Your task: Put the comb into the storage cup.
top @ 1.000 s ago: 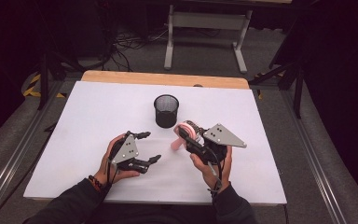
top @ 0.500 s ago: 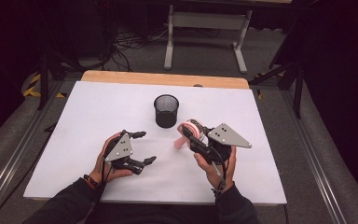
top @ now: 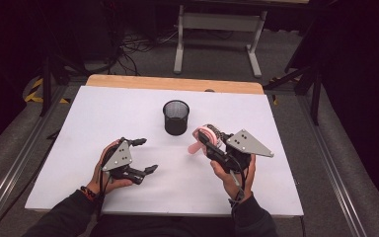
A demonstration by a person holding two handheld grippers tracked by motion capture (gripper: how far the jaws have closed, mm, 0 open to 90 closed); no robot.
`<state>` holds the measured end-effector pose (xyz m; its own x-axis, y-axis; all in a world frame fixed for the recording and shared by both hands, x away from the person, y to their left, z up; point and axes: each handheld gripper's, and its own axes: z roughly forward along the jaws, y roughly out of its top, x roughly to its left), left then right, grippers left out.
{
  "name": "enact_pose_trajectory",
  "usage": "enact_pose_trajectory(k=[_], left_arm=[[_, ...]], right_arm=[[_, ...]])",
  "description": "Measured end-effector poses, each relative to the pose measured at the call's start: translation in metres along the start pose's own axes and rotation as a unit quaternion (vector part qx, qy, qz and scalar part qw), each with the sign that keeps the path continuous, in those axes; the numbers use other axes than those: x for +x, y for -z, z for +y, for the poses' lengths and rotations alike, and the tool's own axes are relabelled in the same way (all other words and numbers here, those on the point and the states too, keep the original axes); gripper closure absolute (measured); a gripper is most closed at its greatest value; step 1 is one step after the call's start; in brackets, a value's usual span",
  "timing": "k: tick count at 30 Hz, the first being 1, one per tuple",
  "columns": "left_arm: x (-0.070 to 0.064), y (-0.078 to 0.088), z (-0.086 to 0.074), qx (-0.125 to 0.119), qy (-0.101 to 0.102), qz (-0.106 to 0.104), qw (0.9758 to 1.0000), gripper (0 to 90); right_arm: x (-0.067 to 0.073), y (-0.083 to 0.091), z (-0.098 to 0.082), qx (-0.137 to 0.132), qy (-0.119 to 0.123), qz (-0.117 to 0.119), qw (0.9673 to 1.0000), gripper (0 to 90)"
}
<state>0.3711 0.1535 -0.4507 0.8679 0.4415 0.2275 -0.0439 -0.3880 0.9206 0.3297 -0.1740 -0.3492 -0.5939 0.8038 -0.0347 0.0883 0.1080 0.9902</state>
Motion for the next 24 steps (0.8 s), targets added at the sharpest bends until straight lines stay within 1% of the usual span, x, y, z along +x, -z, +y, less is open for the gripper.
enact_pose_trajectory(k=[3, 4, 7, 12, 14, 17, 18, 21, 22, 23, 24], left_arm=[[0.002, 0.006, -0.003, -0.001, 0.001, 0.004, 1.0, 10.6], [0.003, 0.008, -0.003, -0.003, 0.007, 0.005, 1.0, 10.5], [0.004, 0.012, -0.005, -0.004, 0.012, 0.009, 0.9999, 9.8], [0.005, 0.019, -0.008, 0.001, 0.01, 0.015, 0.9998, 8.7], [0.006, 0.022, -0.01, 0.002, 0.012, 0.017, 0.9998, 8.6], [0.006, 0.026, -0.012, 0.004, 0.009, 0.027, 0.9996, 7.5], [0.007, 0.028, -0.013, 0.004, 0.008, 0.028, 0.9996, 7.6], [0.007, 0.03, -0.015, 0.005, 0.01, 0.029, 0.9995, 7.5], [0.007, 0.033, -0.017, 0.003, 0.014, 0.028, 0.9995, 7.4], [0.008, 0.034, -0.017, 0.007, 0.012, 0.031, 0.9994, 7.4], [0.007, 0.035, -0.018, 0.007, 0.014, 0.032, 0.9994, 7.3]], right_arm=[[-0.001, 0.001, 0.001, 0.0, 0.0, -0.002, 1.0, 62.6], [-0.001, 0.001, 0.001, -0.001, 0.0, -0.002, 1.0, 62.6], [-0.001, 0.002, 0.001, -0.002, 0.0, -0.003, 1.0, 62.6], [-0.003, 0.003, 0.002, -0.005, 0.0, -0.006, 1.0, 62.6], [-0.004, 0.004, 0.002, -0.006, -0.002, -0.006, 1.0, 62.6], [-0.005, 0.005, 0.003, -0.006, 0.0, -0.008, 0.9999, 62.6], [-0.005, 0.005, 0.003, -0.006, 0.001, -0.008, 1.0, 62.6], [-0.006, 0.006, 0.003, -0.007, 0.002, -0.009, 0.9999, 62.6], [-0.007, 0.007, 0.004, -0.008, 0.001, -0.011, 0.9999, 62.6], [-0.007, 0.008, 0.004, -0.009, 0.001, -0.011, 0.9999, 62.6], [-0.008, 0.008, 0.004, -0.01, 0.002, -0.012, 0.9999, 62.6]])
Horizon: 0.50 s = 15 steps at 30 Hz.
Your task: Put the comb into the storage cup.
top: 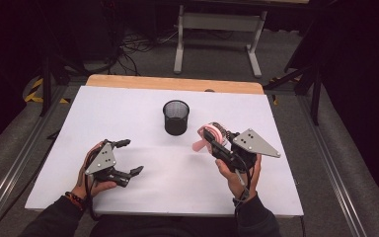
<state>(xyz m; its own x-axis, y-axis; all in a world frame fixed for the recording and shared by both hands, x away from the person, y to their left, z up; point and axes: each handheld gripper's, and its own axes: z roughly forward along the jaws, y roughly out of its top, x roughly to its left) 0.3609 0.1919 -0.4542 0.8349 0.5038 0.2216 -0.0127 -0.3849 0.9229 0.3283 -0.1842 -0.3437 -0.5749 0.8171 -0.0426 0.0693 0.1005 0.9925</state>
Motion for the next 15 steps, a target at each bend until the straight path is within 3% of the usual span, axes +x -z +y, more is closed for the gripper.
enact_pose_trajectory(k=[15], left_arm=[[0.002, 0.012, -0.009, -0.001, 0.009, 0.013, 0.9999, 8.0]], right_arm=[[-0.003, 0.004, 0.003, -0.006, -0.003, -0.007, 1.0, 62.6]])
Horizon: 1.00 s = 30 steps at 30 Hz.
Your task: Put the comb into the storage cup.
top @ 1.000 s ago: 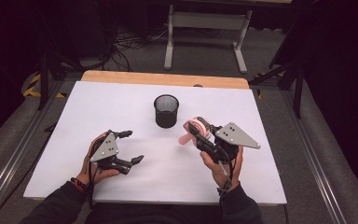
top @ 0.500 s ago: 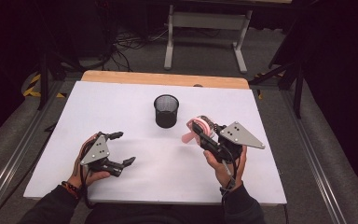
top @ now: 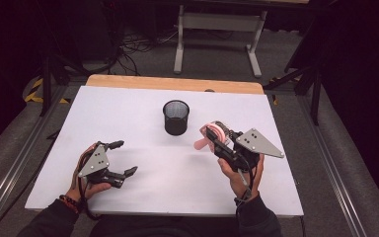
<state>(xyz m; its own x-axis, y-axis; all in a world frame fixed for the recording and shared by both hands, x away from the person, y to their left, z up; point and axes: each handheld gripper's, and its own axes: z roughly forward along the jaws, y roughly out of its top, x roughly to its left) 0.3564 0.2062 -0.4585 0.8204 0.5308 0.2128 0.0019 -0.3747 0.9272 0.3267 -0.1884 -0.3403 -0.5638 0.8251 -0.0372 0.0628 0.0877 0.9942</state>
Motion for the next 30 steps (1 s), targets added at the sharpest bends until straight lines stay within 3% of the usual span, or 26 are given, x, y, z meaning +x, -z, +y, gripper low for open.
enact_pose_trajectory(k=[12, 16, 19, 30], left_arm=[[0.002, 0.01, -0.008, 0.002, 0.01, 0.005, 0.9999, 7.7], [0.003, 0.014, -0.011, 0.001, 0.014, 0.008, 0.9999, 7.7], [0.004, 0.017, -0.013, 0.005, 0.015, 0.012, 0.9998, 7.3], [0.002, 0.027, -0.018, 0.01, 0.023, 0.023, 0.9994, 7.3]], right_arm=[[-0.003, 0.002, 0.004, -0.008, 0.004, -0.006, 0.9999, 62.6], [-0.003, 0.002, 0.006, -0.016, 0.006, -0.003, 0.9998, 62.6], [-0.005, 0.001, 0.009, -0.018, -0.009, 0.011, 0.9997, 62.6], [-0.007, -0.009, 0.023, -0.025, 0.015, 0.01, 0.9995, 62.6]])
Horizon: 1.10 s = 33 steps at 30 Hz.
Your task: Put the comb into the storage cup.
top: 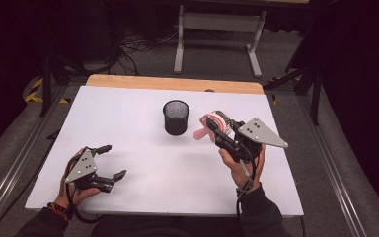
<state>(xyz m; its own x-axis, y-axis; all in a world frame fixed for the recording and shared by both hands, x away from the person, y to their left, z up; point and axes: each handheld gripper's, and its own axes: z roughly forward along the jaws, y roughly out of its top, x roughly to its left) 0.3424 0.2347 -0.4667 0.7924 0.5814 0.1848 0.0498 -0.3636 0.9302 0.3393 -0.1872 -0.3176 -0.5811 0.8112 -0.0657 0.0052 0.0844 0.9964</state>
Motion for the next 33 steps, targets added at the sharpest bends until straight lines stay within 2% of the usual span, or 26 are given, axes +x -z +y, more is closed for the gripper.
enact_pose_trajectory(k=[6, 12, 20, 28, 33], left_arm=[[0.002, 0.005, -0.004, -0.001, 0.011, 0.0, 0.9999, 7.3], [0.002, 0.009, -0.005, -0.002, 0.012, 0.001, 0.9999, 7.3], [0.006, 0.012, -0.008, -0.002, 0.014, -0.002, 0.9999, 7.3], [0.006, 0.011, -0.008, -0.002, 0.011, -0.003, 0.9999, 7.3], [0.005, 0.011, -0.008, -0.001, 0.012, -0.003, 0.9999, 7.3]], right_arm=[[-0.004, -0.008, 0.006, 0.001, 0.004, 0.001, 1.0, 62.6], [-0.01, -0.017, 0.012, -0.001, 0.0, 0.004, 1.0, 62.6], [-0.014, -0.026, 0.026, -0.005, 0.01, -0.006, 0.9999, 62.6], [-0.021, -0.039, 0.035, -0.004, 0.007, -0.015, 0.9999, 62.6], [-0.022, -0.045, 0.039, -0.013, 0.016, -0.025, 0.9995, 62.6]])
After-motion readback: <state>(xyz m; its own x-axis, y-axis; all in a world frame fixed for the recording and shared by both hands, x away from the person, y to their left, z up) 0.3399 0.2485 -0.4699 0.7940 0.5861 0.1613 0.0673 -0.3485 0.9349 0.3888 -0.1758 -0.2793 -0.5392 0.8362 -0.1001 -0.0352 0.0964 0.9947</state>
